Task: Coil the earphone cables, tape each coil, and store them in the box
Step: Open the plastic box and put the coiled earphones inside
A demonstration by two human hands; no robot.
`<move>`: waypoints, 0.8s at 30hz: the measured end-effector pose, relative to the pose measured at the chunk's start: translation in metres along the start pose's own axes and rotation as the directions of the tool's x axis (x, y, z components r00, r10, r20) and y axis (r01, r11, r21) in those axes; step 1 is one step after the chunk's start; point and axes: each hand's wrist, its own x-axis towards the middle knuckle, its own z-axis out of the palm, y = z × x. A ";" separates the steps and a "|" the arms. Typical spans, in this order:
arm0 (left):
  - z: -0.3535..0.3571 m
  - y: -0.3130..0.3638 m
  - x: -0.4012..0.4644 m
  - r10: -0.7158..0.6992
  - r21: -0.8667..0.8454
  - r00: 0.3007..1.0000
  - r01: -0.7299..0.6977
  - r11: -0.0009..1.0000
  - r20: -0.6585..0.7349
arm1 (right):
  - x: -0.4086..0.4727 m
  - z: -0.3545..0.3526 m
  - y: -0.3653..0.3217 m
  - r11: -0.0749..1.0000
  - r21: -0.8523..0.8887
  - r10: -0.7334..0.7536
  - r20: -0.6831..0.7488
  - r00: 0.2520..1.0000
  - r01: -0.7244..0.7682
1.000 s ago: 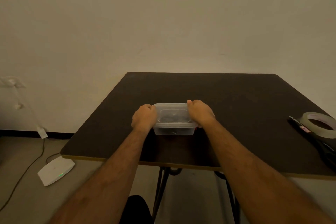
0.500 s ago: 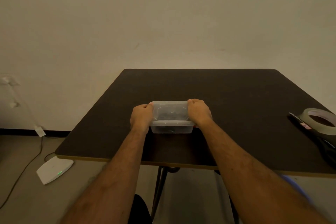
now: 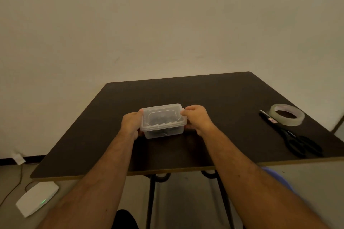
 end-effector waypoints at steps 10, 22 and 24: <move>0.111 0.030 -0.023 0.106 -0.100 0.938 -0.077 0.992 0.329 | 0.035 -0.136 -0.015 0.994 0.001 -0.105 -0.219 0.970 0.107; 0.289 0.071 -0.021 0.205 -0.094 0.868 -0.182 0.979 0.452 | 0.107 -0.289 -0.016 0.985 -0.155 -0.144 -0.452 0.880 0.081; 0.315 0.073 -0.017 0.187 -0.080 0.860 -0.170 0.982 0.475 | 0.121 -0.308 -0.009 0.981 -0.187 -0.142 -0.481 0.865 0.057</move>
